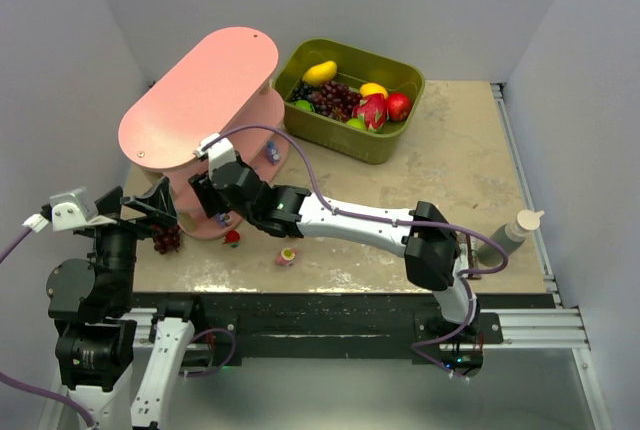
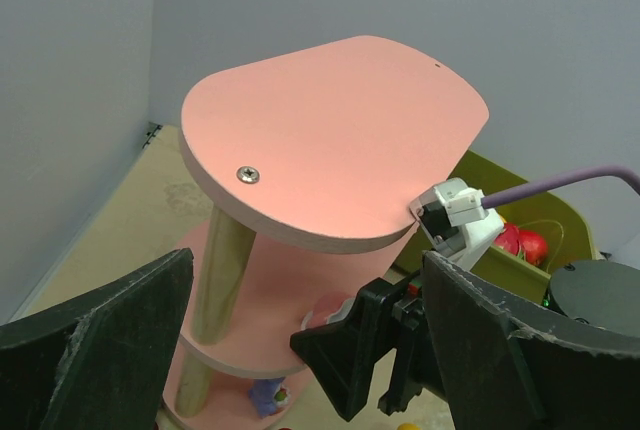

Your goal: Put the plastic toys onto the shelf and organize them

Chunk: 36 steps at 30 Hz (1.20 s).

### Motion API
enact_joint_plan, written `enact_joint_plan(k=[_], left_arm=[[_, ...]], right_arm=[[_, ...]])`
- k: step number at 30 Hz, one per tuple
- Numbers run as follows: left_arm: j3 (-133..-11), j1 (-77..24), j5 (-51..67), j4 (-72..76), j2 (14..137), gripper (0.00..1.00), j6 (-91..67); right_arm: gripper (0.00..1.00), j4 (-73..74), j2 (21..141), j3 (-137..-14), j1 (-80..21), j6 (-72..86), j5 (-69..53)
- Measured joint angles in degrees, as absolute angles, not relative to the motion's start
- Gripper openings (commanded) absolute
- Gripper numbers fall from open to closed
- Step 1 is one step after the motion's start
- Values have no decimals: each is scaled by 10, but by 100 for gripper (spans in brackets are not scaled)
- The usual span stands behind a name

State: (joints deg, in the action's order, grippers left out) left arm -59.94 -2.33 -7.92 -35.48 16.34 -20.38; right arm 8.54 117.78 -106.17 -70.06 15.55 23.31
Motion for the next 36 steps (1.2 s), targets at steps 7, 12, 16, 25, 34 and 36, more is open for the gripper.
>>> enact_joint_plan(k=[7,12,16,25,34,36], left_arm=[[-599,-23,-79,-355,163,100,-204],[-598,-23,-79,-355,163,99,-204],[-597,-23,-80,-355,163,100,-204],[-597,-23,-83,-355,163,100,-203],[-596,-23,-87,-355,163,100,-199],[-596,-23,-88,-355,163,99,-199]], right_arm=[[68,65,1171,-1044,-701,160,237],[72,57,1171,-1041,-701,161,237],[73,55,1171,-1041,-701,160,237],[71,48,1171,-1041,-701,160,243],[60,4,1171,-1020,-701,158,250],[58,-11,1171,-1014,-701,156,250]])
